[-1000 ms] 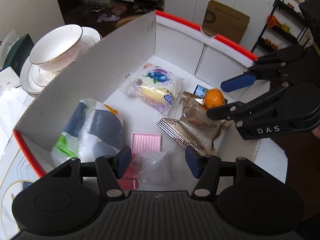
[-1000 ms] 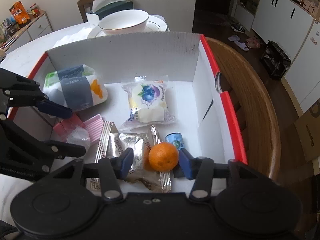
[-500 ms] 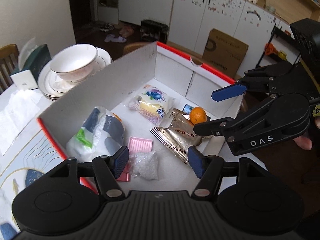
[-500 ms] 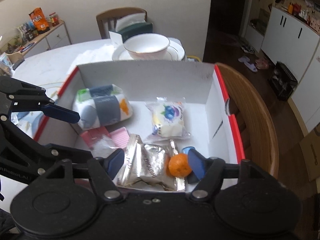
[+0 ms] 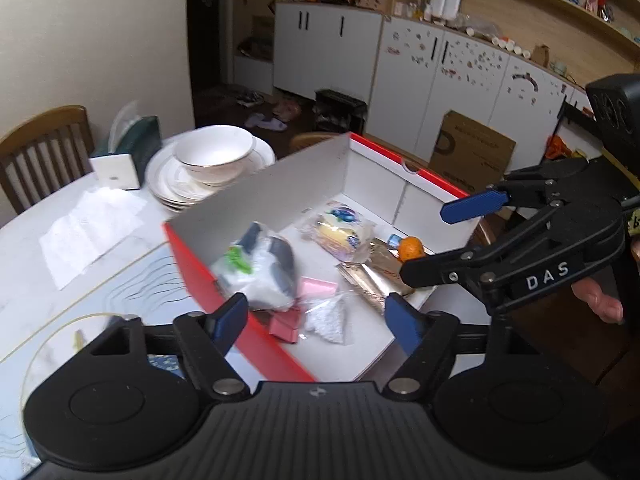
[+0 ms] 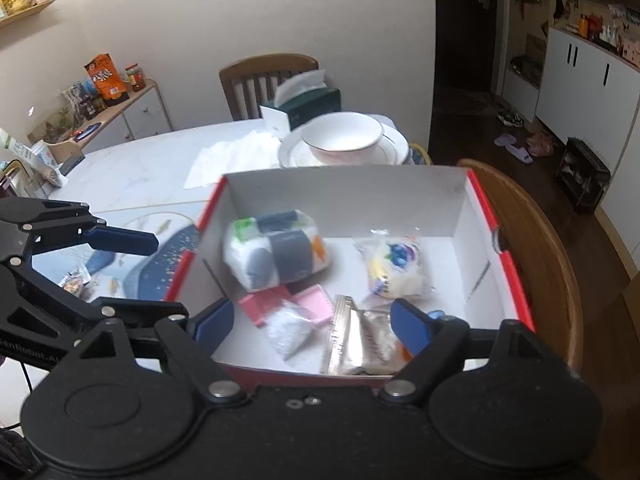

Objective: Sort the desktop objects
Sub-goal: 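Move both open tools back from the box toward the silver packet and plush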

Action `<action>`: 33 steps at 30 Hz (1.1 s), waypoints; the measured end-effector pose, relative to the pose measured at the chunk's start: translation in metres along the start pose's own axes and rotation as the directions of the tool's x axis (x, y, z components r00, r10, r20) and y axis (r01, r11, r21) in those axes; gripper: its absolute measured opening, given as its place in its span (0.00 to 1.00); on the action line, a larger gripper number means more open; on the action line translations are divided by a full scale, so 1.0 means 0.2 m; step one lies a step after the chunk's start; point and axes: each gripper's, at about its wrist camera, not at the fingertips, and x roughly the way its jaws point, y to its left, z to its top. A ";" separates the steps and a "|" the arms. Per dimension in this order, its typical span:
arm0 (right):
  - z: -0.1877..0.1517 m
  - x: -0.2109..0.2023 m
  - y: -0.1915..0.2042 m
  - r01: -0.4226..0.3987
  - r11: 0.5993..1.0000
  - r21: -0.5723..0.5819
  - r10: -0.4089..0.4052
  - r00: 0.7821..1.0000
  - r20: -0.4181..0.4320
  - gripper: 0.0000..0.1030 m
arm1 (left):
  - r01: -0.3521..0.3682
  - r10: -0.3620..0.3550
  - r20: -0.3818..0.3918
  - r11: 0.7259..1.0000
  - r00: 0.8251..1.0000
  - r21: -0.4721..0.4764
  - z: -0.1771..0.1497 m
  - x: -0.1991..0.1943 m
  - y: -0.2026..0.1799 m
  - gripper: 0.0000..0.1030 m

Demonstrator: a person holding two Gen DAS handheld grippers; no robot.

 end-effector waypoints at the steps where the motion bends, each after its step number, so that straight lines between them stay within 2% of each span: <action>1: 0.00 0.00 0.03 -0.002 1.000 -0.003 0.002 1.000 0.006 0.85 | -0.007 0.007 0.009 1.000 1.000 -0.006 -0.01 -0.02 0.02 0.75; 11: -0.01 0.05 0.32 -0.029 1.000 -0.005 0.029 1.000 -0.001 0.89 | -0.078 0.081 0.044 0.995 0.996 -0.068 -0.19 -0.27 0.25 0.79; 13: 0.00 0.08 0.38 -0.032 0.999 -0.010 0.032 0.999 -0.010 0.89 | -0.092 0.096 0.044 0.992 0.994 -0.088 -0.24 -0.31 0.31 0.82; 22: 0.00 0.19 0.70 -0.042 0.999 -0.031 0.041 0.998 -0.041 0.90 | -0.143 0.148 0.021 0.976 0.989 -0.163 -0.46 -0.46 0.61 0.82; 24: 0.00 0.22 0.76 -0.044 0.999 -0.030 0.042 0.998 -0.048 0.90 | -0.144 0.149 0.019 0.975 0.989 -0.170 -0.50 -0.49 0.66 0.86; 26: 0.01 0.25 0.83 -0.045 0.999 -0.028 0.043 0.997 -0.057 0.90 | -0.142 0.148 0.019 0.975 0.989 -0.172 -0.55 -0.51 0.71 0.97; 27: 0.01 0.26 0.86 -0.046 0.998 -0.030 0.044 0.997 -0.060 0.90 | -0.144 0.149 0.017 0.975 0.989 -0.171 -0.57 -0.52 0.73 0.99; 33: 0.02 0.36 1.04 -0.035 0.999 -0.032 0.033 0.996 -0.078 0.90 | -0.148 0.149 -0.008 0.973 0.989 -0.179 -0.69 -0.52 0.88 0.99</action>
